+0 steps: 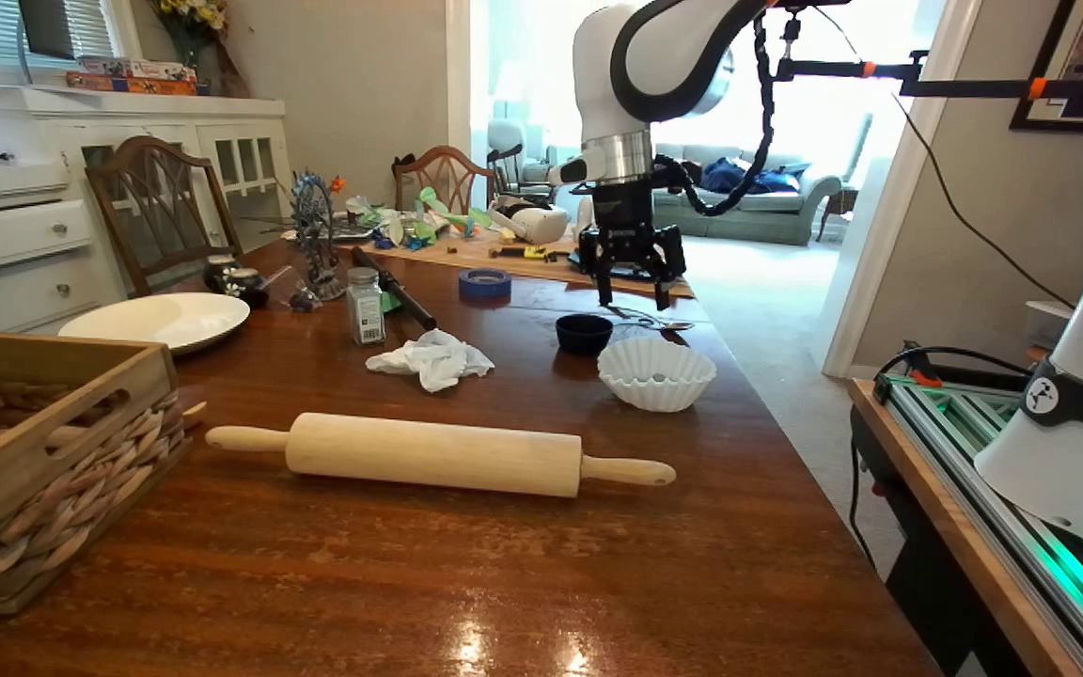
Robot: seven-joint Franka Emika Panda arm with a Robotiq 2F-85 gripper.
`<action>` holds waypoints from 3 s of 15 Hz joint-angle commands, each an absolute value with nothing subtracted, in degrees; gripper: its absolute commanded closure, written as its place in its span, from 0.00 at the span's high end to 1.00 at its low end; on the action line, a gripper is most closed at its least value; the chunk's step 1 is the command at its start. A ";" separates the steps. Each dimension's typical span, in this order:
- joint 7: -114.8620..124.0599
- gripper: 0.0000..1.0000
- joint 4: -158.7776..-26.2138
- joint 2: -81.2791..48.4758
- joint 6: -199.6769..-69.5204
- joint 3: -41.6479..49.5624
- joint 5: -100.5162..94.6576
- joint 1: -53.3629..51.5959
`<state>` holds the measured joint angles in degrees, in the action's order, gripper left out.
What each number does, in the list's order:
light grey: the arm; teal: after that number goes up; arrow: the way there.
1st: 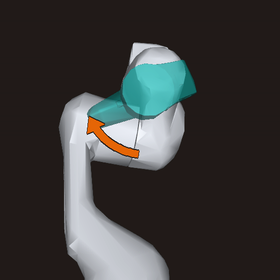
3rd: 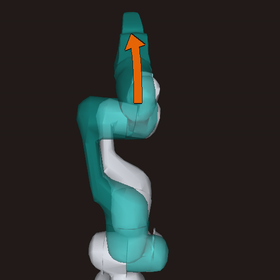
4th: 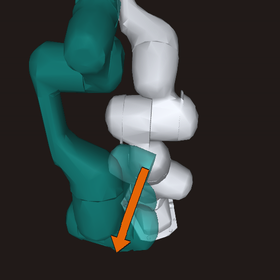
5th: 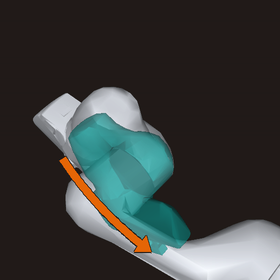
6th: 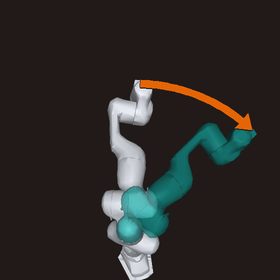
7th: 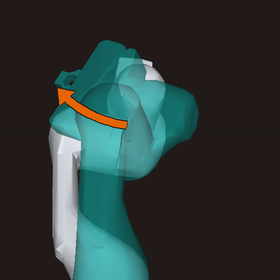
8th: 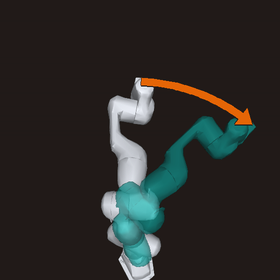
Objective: Move the white bowl to the right.
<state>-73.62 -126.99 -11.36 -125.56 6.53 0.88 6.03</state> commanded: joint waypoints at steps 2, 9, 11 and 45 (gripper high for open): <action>-75.54 1.00 -125.19 -15.75 -127.98 3.68 1.65 7.07; -78.71 0.86 -123.68 -20.39 -133.29 1.21 1.97 8.51; -79.67 0.76 -123.28 -21.32 -134.10 0.75 1.99 9.17; -79.34 0.00 -104.11 -28.92 -114.25 -0.97 18.56 14.71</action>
<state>-85.28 -108.99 -25.12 -117.51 -1.36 15.00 15.19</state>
